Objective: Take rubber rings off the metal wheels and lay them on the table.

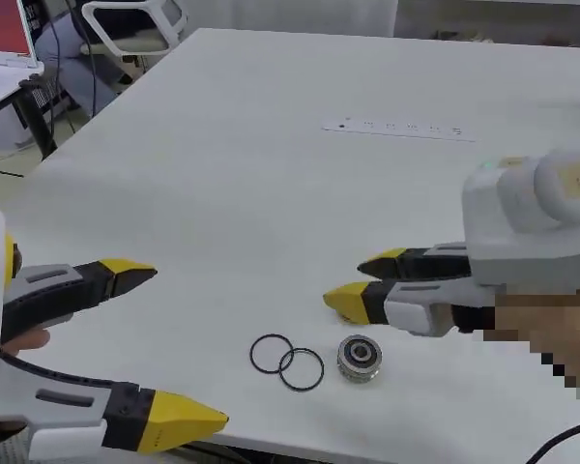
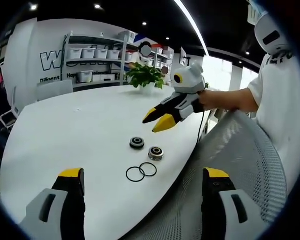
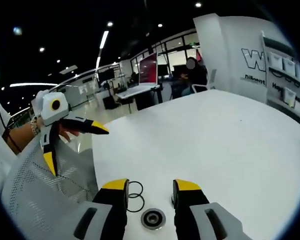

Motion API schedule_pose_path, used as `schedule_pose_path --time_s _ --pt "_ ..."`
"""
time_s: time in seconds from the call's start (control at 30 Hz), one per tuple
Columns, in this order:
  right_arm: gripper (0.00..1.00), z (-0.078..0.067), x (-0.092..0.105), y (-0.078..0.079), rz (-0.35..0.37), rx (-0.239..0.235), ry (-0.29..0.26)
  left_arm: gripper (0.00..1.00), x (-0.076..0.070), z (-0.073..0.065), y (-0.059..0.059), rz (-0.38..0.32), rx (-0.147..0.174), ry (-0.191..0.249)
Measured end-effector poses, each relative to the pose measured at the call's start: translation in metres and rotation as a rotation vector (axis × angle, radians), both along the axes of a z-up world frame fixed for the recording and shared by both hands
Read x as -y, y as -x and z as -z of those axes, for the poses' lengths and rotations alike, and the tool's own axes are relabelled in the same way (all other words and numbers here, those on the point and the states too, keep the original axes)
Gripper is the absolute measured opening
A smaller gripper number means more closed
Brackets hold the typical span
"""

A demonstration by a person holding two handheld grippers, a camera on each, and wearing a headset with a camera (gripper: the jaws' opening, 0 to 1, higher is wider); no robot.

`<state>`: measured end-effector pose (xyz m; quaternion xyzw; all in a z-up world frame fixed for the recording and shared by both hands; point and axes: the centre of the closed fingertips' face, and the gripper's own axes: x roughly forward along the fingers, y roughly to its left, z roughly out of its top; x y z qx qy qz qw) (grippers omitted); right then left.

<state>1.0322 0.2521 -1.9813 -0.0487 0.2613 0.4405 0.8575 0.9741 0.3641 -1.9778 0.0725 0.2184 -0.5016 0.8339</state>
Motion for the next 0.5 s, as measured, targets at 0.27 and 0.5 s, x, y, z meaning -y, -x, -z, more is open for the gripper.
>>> schedule_pose_path --time_s 0.27,0.5 --pt "0.42 -0.047 0.007 -0.012 -0.052 0.121 -0.007 0.97 0.001 0.0 0.001 0.005 -0.005 0.004" --pt "0.42 -0.065 0.016 -0.022 -0.092 0.194 0.021 0.98 0.001 -0.002 0.001 0.014 0.015 -0.003"
